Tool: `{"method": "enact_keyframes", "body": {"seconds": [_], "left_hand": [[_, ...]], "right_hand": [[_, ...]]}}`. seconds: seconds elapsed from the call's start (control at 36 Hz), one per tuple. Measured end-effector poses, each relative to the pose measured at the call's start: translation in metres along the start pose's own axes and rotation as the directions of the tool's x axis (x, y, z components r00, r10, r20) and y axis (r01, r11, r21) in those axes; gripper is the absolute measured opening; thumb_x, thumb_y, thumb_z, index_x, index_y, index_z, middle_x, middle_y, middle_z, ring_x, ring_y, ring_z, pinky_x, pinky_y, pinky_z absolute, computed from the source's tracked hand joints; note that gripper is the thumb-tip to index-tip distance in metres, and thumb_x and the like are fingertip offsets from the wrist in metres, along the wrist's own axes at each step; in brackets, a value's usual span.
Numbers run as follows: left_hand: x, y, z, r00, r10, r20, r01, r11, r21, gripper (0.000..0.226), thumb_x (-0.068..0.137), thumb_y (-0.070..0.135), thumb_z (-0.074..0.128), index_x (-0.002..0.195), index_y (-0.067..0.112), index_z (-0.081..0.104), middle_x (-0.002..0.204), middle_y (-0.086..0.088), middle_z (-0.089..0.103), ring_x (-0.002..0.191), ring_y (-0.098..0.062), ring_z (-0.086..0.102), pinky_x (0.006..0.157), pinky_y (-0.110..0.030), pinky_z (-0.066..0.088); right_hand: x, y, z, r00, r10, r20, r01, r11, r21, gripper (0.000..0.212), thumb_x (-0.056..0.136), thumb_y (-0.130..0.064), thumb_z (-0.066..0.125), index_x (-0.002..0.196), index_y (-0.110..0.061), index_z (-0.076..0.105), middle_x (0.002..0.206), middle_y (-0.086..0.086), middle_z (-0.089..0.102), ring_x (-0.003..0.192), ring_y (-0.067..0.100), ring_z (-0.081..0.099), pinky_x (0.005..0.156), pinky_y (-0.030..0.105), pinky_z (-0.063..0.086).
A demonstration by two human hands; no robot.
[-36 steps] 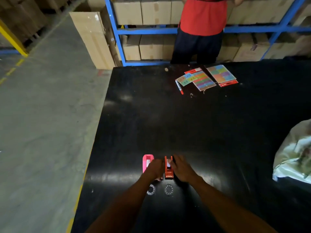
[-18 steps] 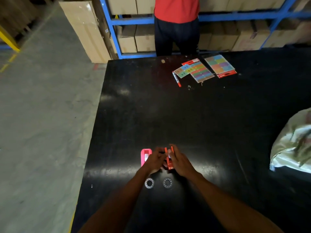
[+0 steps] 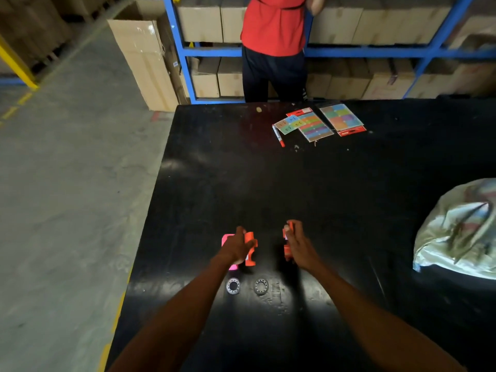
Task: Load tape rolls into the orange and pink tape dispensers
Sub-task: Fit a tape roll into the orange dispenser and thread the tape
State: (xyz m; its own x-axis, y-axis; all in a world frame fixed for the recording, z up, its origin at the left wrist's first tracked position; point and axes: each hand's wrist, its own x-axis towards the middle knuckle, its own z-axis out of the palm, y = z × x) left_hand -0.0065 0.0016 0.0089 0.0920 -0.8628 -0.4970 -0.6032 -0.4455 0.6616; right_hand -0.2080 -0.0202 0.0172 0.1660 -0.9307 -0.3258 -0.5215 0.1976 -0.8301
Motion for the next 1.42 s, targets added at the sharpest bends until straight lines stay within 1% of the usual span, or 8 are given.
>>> {"method": "enact_keyframes", "body": {"seconds": [0.08, 0.39, 0.69, 0.86, 0.97, 1.08, 1.19, 1.42], "left_hand": [[0.006, -0.003, 0.021, 0.997, 0.009, -0.073, 0.009, 0.971, 0.238, 0.048, 0.092, 0.035, 0.061, 0.127, 0.008, 0.043, 0.112, -0.022, 0.068, 0.105, -0.039, 0.066, 0.082, -0.041, 0.050], [0.037, 0.001, 0.046, 0.983, -0.038, -0.182, 0.112, 0.900, 0.420, 0.049, 0.093, 0.034, 0.055, 0.132, 0.009, 0.042, 0.115, -0.017, 0.067, 0.106, -0.037, 0.067, 0.082, -0.045, 0.056], [0.035, 0.006, 0.046, 0.984, -0.090, -0.151, 0.149, 0.886, 0.438, 0.059, 0.091, 0.041, 0.059, 0.136, 0.012, 0.037, 0.121, -0.018, 0.061, 0.110, -0.037, 0.064, 0.083, -0.043, 0.054], [0.019, 0.027, 0.029, 0.954, 0.136, -0.267, -0.060, 0.960, 0.272, 0.025, 0.097, 0.016, 0.047, 0.119, 0.005, 0.054, 0.118, -0.020, 0.061, 0.102, -0.038, 0.065, 0.082, -0.044, 0.052], [-0.004, 0.044, 0.008, 0.998, 0.060, 0.019, -0.048, 0.920, -0.389, 0.018, 0.100, 0.019, 0.049, 0.109, 0.012, 0.063, 0.098, -0.011, 0.069, 0.071, -0.018, 0.067, 0.070, -0.037, 0.056], [-0.031, 0.050, 0.000, 0.956, 0.138, 0.258, 0.014, 0.859, -0.511, 0.017, 0.098, 0.026, 0.057, 0.113, 0.021, 0.063, 0.100, 0.003, 0.070, 0.095, -0.018, 0.069, 0.081, -0.032, 0.057], [-0.043, 0.048, 0.008, 0.959, 0.211, 0.187, -0.094, 0.866, -0.491, 0.032, 0.090, 0.019, 0.069, 0.119, 0.008, 0.063, 0.104, -0.005, 0.072, 0.095, -0.020, 0.070, 0.088, -0.042, 0.056], [-0.055, 0.029, 0.012, 0.976, 0.219, -0.010, -0.211, 0.928, -0.306, 0.031, 0.084, 0.007, 0.075, 0.113, -0.001, 0.064, 0.094, -0.007, 0.069, 0.069, 0.002, 0.067, 0.062, -0.007, 0.051]], "right_hand": [[-0.005, 0.001, 0.009, 1.000, 0.012, 0.029, -0.012, 1.000, 0.008, 0.019, 0.104, -0.048, 0.035, 0.117, -0.037, 0.042, 0.099, 0.001, 0.064, 0.067, 0.014, 0.063, 0.052, 0.024, 0.047], [-0.002, 0.028, 0.016, 0.998, 0.028, 0.051, -0.030, 0.999, 0.041, 0.056, 0.083, -0.085, 0.022, 0.124, -0.052, 0.041, 0.119, -0.005, 0.064, 0.087, 0.018, 0.062, 0.070, 0.035, 0.051], [-0.003, 0.018, 0.025, 0.999, 0.029, 0.040, -0.033, 0.996, 0.082, 0.032, 0.098, -0.066, 0.025, 0.122, -0.053, 0.043, 0.104, -0.001, 0.066, 0.077, 0.022, 0.067, 0.079, 0.052, 0.058], [-0.008, 0.016, 0.020, 0.998, 0.023, 0.054, -0.027, 0.996, 0.088, 0.045, 0.098, -0.063, 0.021, 0.133, -0.046, 0.043, 0.131, -0.006, 0.058, 0.112, 0.022, 0.063, 0.100, 0.054, 0.050], [-0.014, 0.009, 0.015, 1.000, -0.024, 0.014, 0.023, 0.996, 0.086, 0.050, 0.102, -0.047, 0.021, 0.142, -0.028, 0.044, 0.142, -0.003, 0.053, 0.129, 0.015, 0.051, 0.114, 0.040, 0.038], [-0.022, 0.007, 0.011, 0.999, -0.050, 0.009, 0.049, 0.995, 0.088, 0.037, 0.106, -0.043, 0.024, 0.136, -0.036, 0.045, 0.131, -0.006, 0.059, 0.120, 0.013, 0.059, 0.106, 0.038, 0.045], [-0.035, -0.001, 0.008, 0.997, -0.080, 0.022, 0.078, 0.992, 0.101, 0.027, 0.109, -0.035, 0.028, 0.128, -0.038, 0.047, 0.109, -0.012, 0.064, 0.097, 0.003, 0.066, 0.087, 0.030, 0.055], [-0.049, 0.007, -0.013, 0.987, -0.033, -0.155, 0.045, 0.996, 0.077, 0.030, 0.109, -0.031, 0.030, 0.131, -0.024, 0.049, 0.099, -0.001, 0.062, 0.078, -0.003, 0.059, 0.063, 0.008, 0.042]]}}
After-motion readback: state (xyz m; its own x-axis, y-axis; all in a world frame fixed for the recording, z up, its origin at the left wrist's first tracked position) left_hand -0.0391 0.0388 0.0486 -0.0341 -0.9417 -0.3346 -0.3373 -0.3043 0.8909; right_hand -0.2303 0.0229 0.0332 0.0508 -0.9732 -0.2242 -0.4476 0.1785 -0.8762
